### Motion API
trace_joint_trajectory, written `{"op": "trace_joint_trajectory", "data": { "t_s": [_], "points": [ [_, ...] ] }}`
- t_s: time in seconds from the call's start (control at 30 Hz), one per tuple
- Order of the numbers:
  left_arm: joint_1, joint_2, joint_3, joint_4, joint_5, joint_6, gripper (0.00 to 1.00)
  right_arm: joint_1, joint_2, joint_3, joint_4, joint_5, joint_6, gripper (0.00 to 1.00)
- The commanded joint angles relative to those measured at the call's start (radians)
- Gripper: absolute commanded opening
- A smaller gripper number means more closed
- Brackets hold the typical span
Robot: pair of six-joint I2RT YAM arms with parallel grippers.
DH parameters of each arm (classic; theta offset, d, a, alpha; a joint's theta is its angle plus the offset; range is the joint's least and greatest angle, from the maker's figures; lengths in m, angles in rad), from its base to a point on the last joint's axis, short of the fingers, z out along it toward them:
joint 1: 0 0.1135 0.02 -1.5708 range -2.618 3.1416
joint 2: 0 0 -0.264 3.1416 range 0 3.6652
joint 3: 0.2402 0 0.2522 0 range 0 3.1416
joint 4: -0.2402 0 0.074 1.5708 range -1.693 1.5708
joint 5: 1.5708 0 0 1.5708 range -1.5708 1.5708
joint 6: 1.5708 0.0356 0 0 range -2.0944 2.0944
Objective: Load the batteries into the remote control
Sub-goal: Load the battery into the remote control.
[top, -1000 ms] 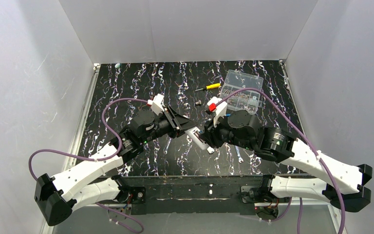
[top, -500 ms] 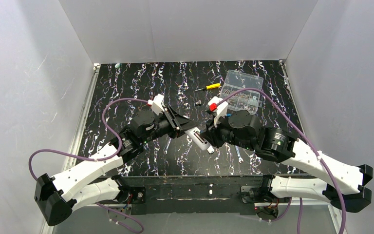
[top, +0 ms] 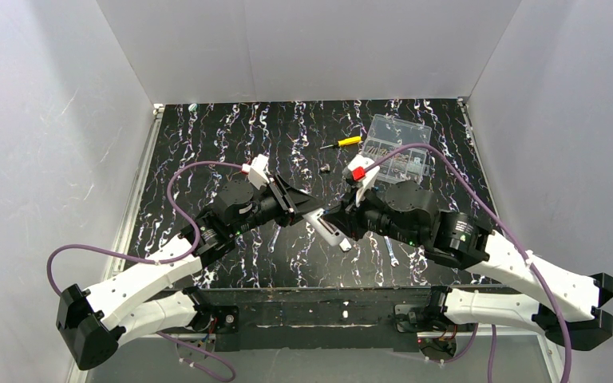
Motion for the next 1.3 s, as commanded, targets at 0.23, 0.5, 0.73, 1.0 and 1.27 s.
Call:
{"op": "trace_joint_trajectory", "data": {
  "t_s": [0.23,0.5,0.73,1.0,1.27],
  "points": [
    [0.001,-0.021,0.015,0.074,0.009,-0.012,0.0,0.004,-0.026,-0.089,0.241,-0.044,-0.036,0.15],
    [0.002,-0.014,0.015,0.088,0.009,-0.026,0.0,0.003,-0.038,-0.135,0.282,-0.043,-0.058,0.15],
    [0.002,-0.014,0.016,0.088,0.013,-0.028,0.0,0.005,-0.058,-0.169,0.3,-0.017,-0.075,0.15],
    [0.002,-0.009,0.02,0.093,0.015,-0.031,0.0,0.004,-0.072,-0.196,0.311,0.006,-0.085,0.15],
    [0.002,-0.012,0.021,0.092,0.013,-0.031,0.0,0.004,-0.079,-0.212,0.326,0.026,-0.082,0.16]
  ]
}}
